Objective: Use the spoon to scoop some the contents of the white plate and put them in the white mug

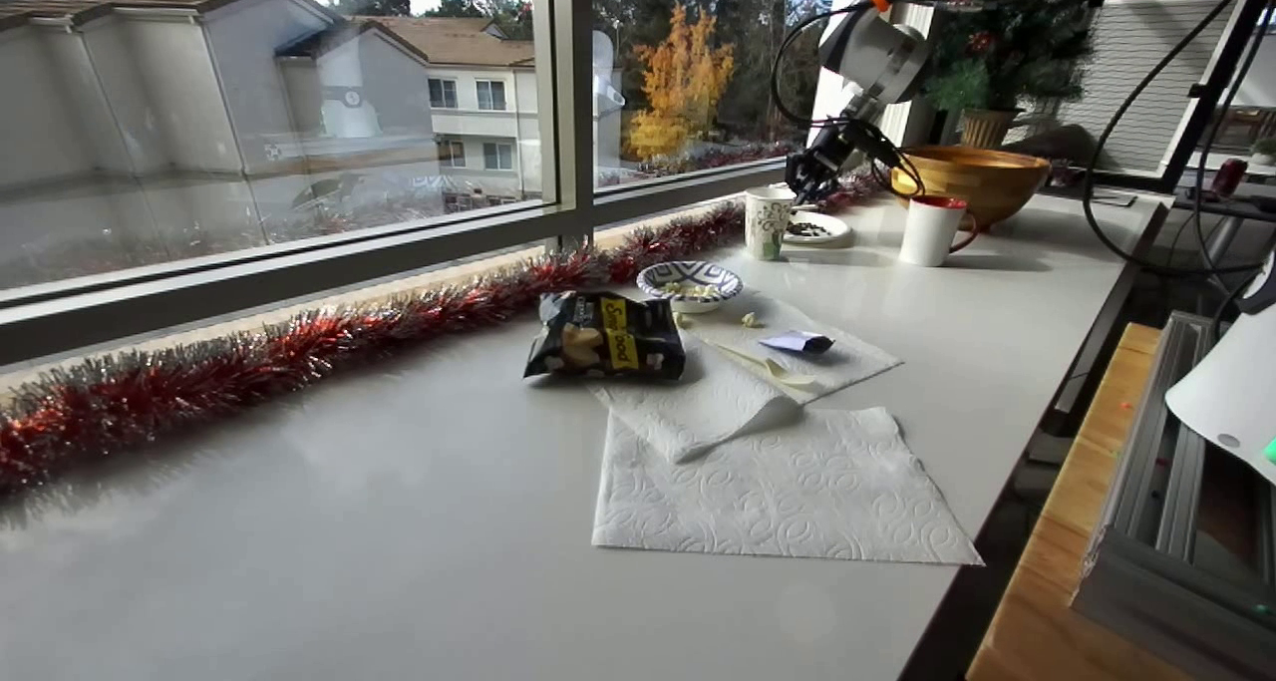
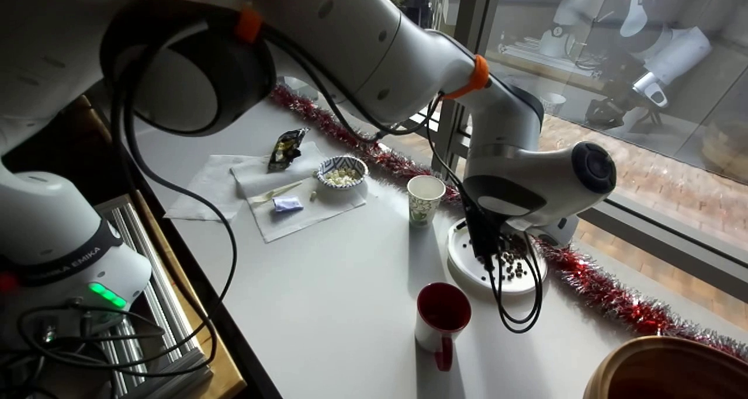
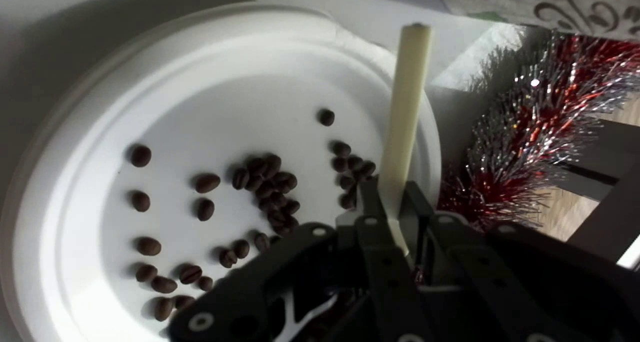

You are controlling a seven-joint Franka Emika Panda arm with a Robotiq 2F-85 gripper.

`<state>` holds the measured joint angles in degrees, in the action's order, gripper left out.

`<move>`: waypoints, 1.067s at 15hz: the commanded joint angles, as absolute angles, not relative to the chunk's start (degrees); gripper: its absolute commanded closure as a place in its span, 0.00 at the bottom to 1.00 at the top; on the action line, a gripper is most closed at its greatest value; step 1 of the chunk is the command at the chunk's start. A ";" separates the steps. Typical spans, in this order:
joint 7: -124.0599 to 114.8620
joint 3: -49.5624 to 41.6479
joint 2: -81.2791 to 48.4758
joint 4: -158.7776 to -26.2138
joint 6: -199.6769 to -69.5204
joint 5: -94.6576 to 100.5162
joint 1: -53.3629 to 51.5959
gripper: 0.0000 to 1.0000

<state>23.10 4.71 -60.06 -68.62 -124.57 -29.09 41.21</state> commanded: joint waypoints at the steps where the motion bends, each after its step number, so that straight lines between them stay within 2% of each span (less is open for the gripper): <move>1: 21.82 6.89 -64.84 -62.17 -122.54 -30.25 42.83 0.96; 16: 13.13 2.60 -70.02 -53.46 -116.71 -28.03 42.24 0.96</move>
<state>16.18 3.72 -67.67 -57.56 -118.47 -28.95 42.63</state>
